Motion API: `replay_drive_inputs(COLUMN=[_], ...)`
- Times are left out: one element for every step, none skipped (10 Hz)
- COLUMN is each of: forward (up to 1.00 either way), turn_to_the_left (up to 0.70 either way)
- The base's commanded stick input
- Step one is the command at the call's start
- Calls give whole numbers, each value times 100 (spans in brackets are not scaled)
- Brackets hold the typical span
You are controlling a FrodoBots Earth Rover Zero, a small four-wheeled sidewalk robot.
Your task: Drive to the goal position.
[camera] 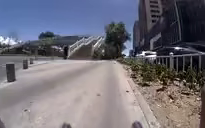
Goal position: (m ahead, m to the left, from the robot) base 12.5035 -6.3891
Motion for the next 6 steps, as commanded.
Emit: replay_drive_inputs(forward=[45,45,45,45,45,45], turn_to_the_left=[0,0,0,0,0,0])
